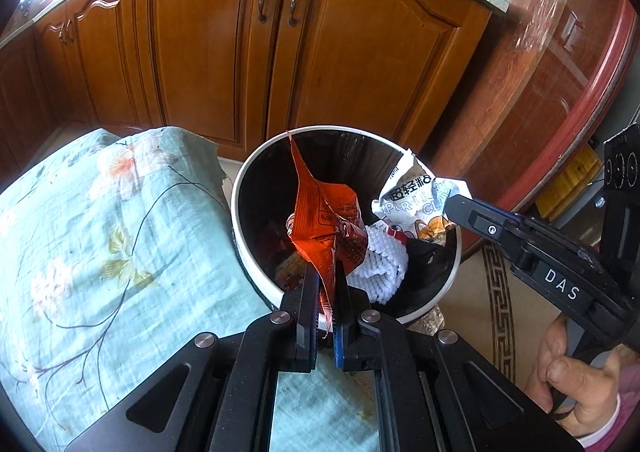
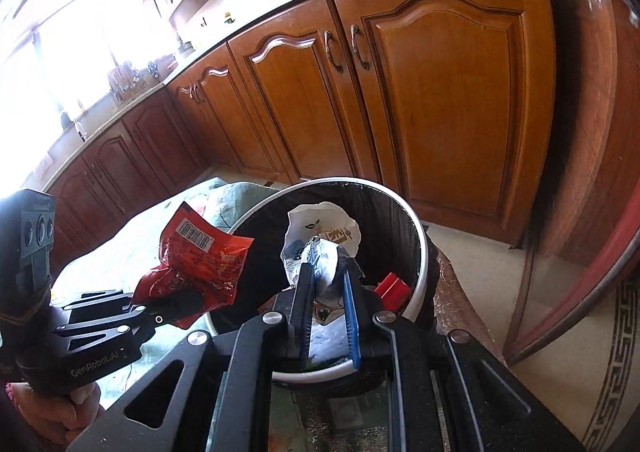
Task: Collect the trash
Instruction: 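Carry the red bag and foil wrapper over the bin and release both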
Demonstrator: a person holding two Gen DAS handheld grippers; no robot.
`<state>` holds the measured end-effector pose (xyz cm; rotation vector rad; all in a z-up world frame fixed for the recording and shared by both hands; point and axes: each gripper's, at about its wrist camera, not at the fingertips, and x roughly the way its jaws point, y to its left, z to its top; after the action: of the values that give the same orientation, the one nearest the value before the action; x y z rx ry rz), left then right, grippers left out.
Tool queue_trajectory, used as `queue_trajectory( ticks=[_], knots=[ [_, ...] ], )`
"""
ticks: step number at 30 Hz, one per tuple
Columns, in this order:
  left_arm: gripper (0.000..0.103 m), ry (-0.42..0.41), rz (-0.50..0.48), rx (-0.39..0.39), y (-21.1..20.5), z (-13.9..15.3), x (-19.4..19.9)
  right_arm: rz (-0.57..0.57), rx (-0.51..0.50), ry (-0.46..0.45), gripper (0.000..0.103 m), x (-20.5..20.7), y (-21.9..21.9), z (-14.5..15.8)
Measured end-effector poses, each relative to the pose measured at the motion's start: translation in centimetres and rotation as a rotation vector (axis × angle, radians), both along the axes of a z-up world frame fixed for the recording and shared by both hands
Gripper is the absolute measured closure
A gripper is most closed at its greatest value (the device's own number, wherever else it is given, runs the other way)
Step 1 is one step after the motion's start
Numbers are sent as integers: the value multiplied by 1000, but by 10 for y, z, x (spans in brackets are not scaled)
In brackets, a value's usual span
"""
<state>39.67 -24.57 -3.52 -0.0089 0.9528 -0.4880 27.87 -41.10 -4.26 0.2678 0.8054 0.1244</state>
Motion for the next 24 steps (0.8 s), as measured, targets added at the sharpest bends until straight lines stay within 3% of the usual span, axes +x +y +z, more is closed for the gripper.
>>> queue_trajectory(
  ticks=[15,17,22,24],
  knots=[
    [98,2,-9,30,-19,-1,17,0,2,53,88,23,-8,-9],
    [95,5,-8,33,-22,-2,20,-1,4,59,88,26,-9,-10],
    [67,0,8,44,-21,1,16,-8,28,61,82,30,-13,-10],
    [63,-14,16,40,-19,5,12,-13,44,59,76,29,-15,-9]
  ],
)
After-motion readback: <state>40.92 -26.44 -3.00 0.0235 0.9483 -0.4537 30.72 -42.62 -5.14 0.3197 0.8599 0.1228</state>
